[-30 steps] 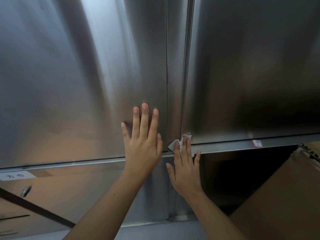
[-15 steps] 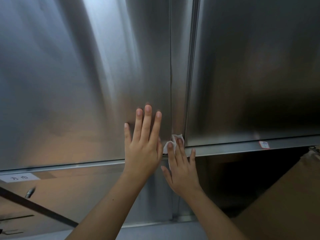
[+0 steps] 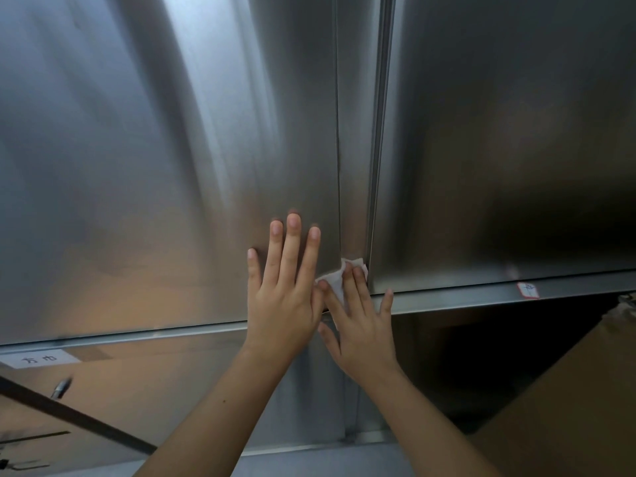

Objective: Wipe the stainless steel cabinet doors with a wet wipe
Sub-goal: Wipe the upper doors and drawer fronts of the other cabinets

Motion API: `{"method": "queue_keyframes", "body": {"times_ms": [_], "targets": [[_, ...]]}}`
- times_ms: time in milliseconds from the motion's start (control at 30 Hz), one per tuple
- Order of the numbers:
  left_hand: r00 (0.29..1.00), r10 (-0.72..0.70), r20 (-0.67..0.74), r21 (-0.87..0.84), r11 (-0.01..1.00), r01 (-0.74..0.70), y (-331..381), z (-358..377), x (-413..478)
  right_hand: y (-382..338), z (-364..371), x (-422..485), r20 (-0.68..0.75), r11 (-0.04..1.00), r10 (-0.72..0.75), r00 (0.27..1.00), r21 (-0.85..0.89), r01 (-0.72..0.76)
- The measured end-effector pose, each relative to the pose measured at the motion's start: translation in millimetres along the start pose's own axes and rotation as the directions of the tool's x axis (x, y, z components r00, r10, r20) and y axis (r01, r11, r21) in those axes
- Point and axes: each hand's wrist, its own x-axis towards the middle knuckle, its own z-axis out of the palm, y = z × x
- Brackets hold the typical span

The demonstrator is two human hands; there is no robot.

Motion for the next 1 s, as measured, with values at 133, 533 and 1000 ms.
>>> {"method": "queue_keyframes", "body": {"times_ms": [133, 533, 1000], "targets": [[1.0, -0.01, -0.02, 0.011, 1.0, 0.01, -0.6, -0.2, -0.7, -7.1, 11.7, -25.3, 0.046, 0.999, 0.039, 0.998, -0.01, -0.039], [0.998, 0.036, -0.05, 0.007, 0.999, -0.036, -6.1, -9.0, 0.8, -2.5, 1.5, -18.1, 0.01, 0.999, 0.045, 0.999, 0.03, -0.045], [0.989, -0.007, -0.145, -0.034, 0.999, 0.002, -17.8, -47.2, 44.0, -3.5, -43.4, 29.4, -0.148, 1.0, -0.018, 0.989, -0.007, 0.017]]}}
